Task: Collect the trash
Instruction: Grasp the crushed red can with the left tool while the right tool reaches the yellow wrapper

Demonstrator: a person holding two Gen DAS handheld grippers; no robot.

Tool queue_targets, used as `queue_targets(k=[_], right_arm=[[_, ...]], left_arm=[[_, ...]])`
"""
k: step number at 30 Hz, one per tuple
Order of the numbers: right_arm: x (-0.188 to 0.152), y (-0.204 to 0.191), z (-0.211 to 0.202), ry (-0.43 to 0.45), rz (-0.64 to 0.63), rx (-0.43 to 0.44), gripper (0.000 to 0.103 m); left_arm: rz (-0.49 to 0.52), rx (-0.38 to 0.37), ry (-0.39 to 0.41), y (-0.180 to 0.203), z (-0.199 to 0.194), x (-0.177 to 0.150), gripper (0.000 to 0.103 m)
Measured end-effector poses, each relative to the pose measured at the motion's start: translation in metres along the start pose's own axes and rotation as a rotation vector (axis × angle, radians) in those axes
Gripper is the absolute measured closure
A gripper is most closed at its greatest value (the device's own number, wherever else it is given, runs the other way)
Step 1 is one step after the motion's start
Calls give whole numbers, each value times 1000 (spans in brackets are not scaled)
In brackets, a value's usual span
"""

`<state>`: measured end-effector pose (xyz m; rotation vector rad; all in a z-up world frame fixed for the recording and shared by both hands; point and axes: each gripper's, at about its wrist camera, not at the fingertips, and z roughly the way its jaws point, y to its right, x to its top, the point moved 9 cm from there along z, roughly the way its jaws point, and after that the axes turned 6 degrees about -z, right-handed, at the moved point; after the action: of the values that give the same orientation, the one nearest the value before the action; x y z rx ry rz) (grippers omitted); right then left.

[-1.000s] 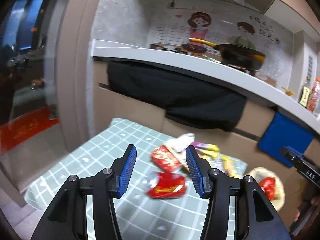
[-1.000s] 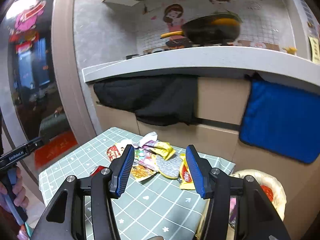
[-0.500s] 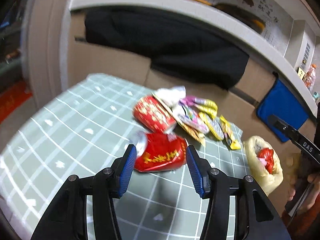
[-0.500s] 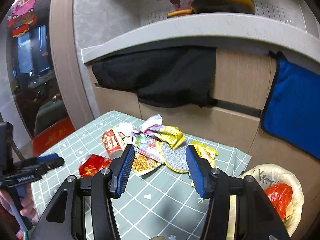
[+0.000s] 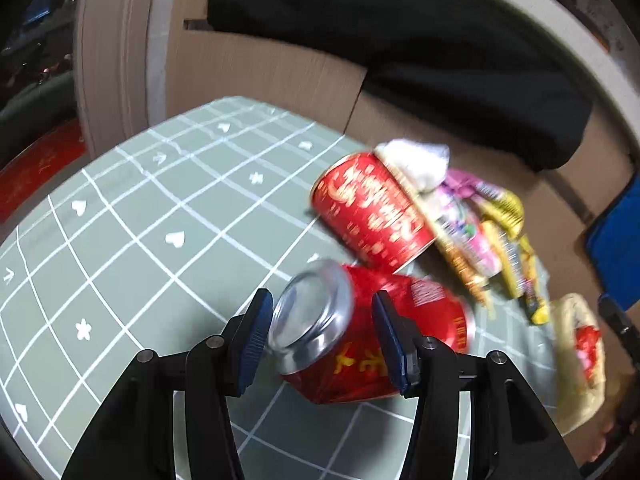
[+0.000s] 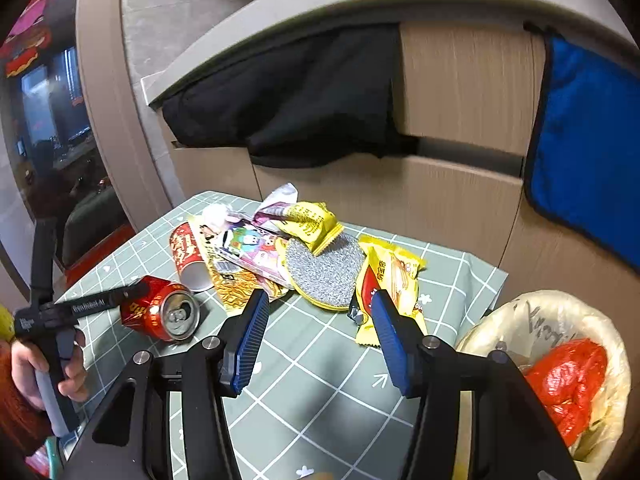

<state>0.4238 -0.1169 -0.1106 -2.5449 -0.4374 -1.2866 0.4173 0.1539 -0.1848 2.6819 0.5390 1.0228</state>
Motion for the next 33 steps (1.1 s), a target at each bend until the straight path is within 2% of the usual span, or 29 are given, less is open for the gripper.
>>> queue_targets(k=[2,9,15,19,26,33], right_arm=[[-1,3,8,-10,-6,-3,52],[-3,5,24,-30,-34,-10,52],[3,8,37,-53,-63,-12,52],[10,27,59,-96,-50,-37,52],[22,62,111,-155,16,-66,52],[1,90,133,-213,151,-75,52]], left_arm=[[-32,-1,-38,-4,10,-5,50],[-77,-32,-47,-8,18,-3,48],[-96,-39,-50,-5,8,-5,51],[-52,-92,19,9,-19,-3,51],[87,-131,147,34,-65,1,51],[70,-173,124,38,-67,-2,51]])
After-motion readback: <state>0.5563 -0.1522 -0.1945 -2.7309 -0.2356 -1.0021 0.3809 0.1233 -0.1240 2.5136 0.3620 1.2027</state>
